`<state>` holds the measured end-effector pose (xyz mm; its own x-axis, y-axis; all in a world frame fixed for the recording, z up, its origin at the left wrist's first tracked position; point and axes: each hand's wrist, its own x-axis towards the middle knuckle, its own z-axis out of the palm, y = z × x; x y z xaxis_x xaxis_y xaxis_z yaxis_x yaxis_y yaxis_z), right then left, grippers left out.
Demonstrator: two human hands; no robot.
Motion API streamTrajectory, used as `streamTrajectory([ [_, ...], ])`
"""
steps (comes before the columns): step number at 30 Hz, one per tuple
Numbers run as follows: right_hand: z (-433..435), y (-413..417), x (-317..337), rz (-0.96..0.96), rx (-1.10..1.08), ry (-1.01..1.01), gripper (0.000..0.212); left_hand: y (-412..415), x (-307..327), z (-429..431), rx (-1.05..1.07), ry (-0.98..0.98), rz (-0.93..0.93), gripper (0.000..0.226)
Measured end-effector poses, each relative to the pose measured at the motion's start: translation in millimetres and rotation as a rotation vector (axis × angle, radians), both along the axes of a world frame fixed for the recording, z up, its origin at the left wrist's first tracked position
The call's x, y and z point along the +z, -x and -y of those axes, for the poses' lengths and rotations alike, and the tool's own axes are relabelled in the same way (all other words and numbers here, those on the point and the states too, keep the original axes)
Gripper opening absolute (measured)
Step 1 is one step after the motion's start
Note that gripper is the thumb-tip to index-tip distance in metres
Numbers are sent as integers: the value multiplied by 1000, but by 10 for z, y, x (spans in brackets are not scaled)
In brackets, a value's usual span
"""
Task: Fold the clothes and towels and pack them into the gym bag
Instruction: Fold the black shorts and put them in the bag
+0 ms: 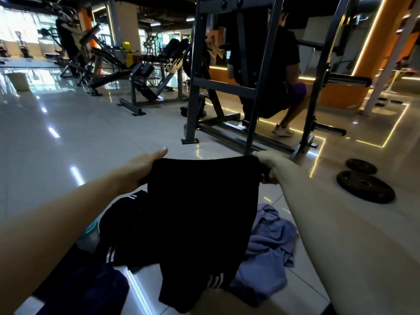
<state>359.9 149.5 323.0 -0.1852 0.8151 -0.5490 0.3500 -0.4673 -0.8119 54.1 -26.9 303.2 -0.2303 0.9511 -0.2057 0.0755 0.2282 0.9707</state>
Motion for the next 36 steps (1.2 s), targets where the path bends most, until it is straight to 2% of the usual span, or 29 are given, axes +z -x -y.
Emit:
streamTrajectory([
  [4, 43, -24, 34, -13, 6, -97, 33, -25, 72, 43, -144, -57, -105, 98],
  [5, 53, -41, 42, -20, 8, -122, 34, 8, 67, 57, -200, -65, -117, 98],
  [9, 45, -108, 55, -113, -35, -132, 37, 94, 117, 62, -345, -26, -260, 64],
  [12, -24, -141, 14, -178, -23, -152, 44, 143, 196, 48, -303, -51, -305, 40],
  [15, -26, -101, 62, -339, 85, -143, 43, 276, 214, 41, -248, -111, -268, 39],
  [17, 26, -68, 141, -355, 219, -157, 55, 325, 214, 76, -268, -98, -260, 27],
  [19, 34, -68, 191, -331, 391, -185, 69, 380, 200, 111, -265, -73, -275, 28],
  [20, 36, -83, 196, -338, 509, -197, 66, 412, 192, 132, -250, -63, -275, 30],
  [22, 29, -122, 188, -375, 710, -231, 46, 484, 178, 181, -235, -44, -256, 31],
  [24, 37, -155, 170, -413, 780, -215, 37, 560, 171, 215, -219, -27, -216, 33],
  [26, 41, -175, 154, -395, 757, -245, 33, 600, 168, 246, -241, -24, -200, 32],
  [30, -40, -243, 49, -314, 700, -342, 60, 662, 124, 261, -290, -27, -247, 21],
  [33, -19, -265, -47, -318, 664, -360, 56, 675, 110, 229, -248, -53, -347, 17],
  [36, -6, -218, -118, -364, 632, -358, 47, 717, 73, 206, -175, -78, -306, 33],
])
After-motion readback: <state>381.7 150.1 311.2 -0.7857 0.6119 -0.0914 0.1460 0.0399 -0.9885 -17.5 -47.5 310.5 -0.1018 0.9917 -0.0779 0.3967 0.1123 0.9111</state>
